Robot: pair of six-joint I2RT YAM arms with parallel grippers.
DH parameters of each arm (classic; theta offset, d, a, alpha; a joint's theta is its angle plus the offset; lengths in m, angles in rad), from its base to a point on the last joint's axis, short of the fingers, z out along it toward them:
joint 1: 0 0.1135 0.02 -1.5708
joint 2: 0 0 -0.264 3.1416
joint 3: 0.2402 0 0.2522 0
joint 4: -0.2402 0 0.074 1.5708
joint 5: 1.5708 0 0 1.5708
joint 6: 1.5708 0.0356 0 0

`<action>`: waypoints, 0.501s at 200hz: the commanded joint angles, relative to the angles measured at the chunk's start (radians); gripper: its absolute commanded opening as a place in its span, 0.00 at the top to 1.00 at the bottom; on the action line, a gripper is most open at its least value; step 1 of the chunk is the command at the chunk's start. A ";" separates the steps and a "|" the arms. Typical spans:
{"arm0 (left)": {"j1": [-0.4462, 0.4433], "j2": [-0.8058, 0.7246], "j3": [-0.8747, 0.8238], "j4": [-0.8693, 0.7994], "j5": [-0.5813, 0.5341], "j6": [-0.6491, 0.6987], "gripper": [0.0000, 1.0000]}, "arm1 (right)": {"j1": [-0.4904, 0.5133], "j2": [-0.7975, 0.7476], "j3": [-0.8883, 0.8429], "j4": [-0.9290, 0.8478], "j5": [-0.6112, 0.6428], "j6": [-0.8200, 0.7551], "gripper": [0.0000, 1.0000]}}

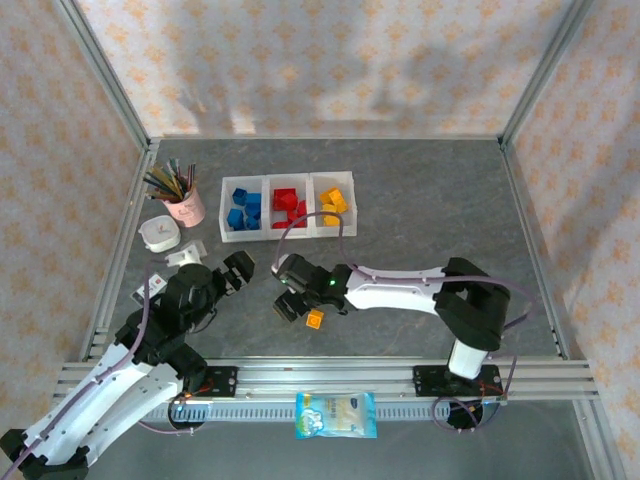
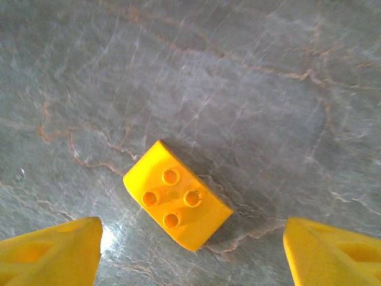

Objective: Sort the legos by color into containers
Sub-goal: Pick up the lego from the bottom-center of the table.

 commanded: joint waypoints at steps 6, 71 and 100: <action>0.011 -0.033 -0.017 -0.066 -0.037 -0.028 0.01 | 0.019 0.053 0.041 -0.026 -0.008 -0.062 0.19; 0.011 -0.046 -0.016 -0.081 -0.040 -0.036 0.01 | 0.004 0.143 0.102 -0.055 0.093 -0.046 0.19; 0.011 -0.037 -0.016 -0.071 -0.035 -0.035 0.01 | -0.029 0.168 0.123 -0.056 0.079 -0.029 0.26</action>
